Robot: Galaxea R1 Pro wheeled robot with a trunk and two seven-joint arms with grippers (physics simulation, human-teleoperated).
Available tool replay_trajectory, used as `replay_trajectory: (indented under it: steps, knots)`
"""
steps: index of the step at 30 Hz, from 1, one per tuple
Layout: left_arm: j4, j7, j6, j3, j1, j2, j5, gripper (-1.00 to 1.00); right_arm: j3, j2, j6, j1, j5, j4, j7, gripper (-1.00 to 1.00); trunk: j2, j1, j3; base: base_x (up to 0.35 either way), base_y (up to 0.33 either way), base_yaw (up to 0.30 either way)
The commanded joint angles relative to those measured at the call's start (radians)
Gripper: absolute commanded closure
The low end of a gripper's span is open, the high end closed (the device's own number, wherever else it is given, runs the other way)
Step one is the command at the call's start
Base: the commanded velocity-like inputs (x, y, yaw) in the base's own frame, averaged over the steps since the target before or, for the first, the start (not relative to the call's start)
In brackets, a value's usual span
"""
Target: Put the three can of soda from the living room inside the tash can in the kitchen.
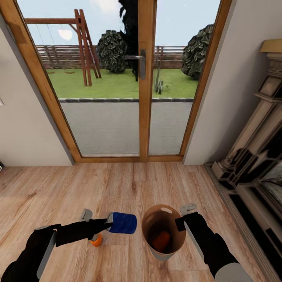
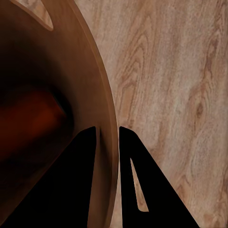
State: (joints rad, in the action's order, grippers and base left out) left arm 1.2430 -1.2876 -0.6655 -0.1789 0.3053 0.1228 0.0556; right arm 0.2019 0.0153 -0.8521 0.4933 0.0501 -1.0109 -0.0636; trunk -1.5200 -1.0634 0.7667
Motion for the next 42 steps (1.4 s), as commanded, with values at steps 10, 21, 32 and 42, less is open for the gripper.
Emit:
replay_trajectory:
  steps: [10, 21, 32, 42]
  knots:
    - [0.000, 0.001, 0.000, 0.027, 0.000, -0.042, 0.000, 1.00, 0.000, -0.008, 0.002, 0.001, -0.010, 0.017, 0.005, 1.00, 0.000, 0.000, 0.000, 0.000, 0.000, 0.000]
    - [0.001, 0.001, 0.000, 0.032, 0.000, -0.056, 0.000, 1.00, 0.001, -0.017, 0.002, 0.002, -0.010, 0.028, 0.005, 1.00, 0.000, 0.000, 0.000, 0.000, 0.000, 0.000]
    - [-0.005, 0.002, 0.001, 0.031, 0.000, -0.099, -0.002, 1.00, 0.001, -0.019, 0.002, 0.002, -0.010, 0.028, 0.005, 1.00, 0.000, 0.000, 0.000, 0.000, 0.000, 0.000]
    - [-0.045, 0.007, 0.004, 0.058, 0.000, -0.111, -0.006, 1.00, 0.001, -0.036, 0.002, 0.002, -0.010, 0.028, -0.013, 1.00, 0.000, 0.000, 0.000, 0.000, 0.000, 0.000]
